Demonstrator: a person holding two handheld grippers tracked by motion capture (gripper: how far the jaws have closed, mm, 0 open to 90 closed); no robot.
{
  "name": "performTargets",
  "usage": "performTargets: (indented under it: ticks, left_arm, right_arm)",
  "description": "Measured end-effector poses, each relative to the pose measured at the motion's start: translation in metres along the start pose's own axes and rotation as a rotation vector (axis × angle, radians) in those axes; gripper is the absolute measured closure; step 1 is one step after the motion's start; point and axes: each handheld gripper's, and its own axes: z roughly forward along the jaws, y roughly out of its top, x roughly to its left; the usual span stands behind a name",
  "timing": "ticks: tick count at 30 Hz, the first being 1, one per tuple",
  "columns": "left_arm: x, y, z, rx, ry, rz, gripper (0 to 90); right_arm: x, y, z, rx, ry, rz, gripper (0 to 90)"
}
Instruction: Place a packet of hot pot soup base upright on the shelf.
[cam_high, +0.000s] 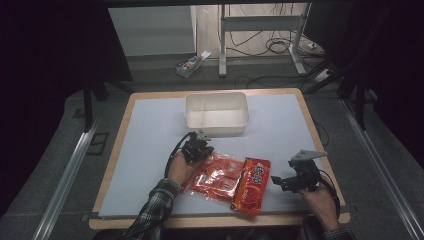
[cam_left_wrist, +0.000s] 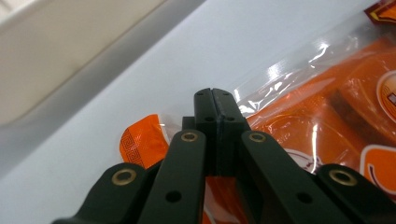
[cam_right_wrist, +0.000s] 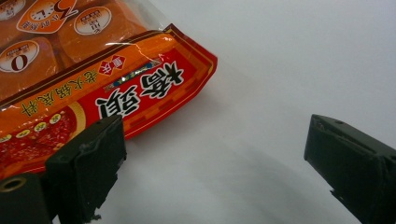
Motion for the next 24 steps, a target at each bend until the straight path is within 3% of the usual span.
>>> performTargets:
  ticks: [7,24]
  left_arm:
    - [-0.005,-0.011,-0.012,0.017,0.024,0.017,90.0]
    - [-0.027,-0.046,-0.042,0.018,0.033,-0.023,90.0]
  right_arm:
    - [0.0,0.0,0.0,-0.001,0.001,0.003,5.3]
    - [0.001,0.001,-0.002,-0.007,0.003,-0.003,5.3]
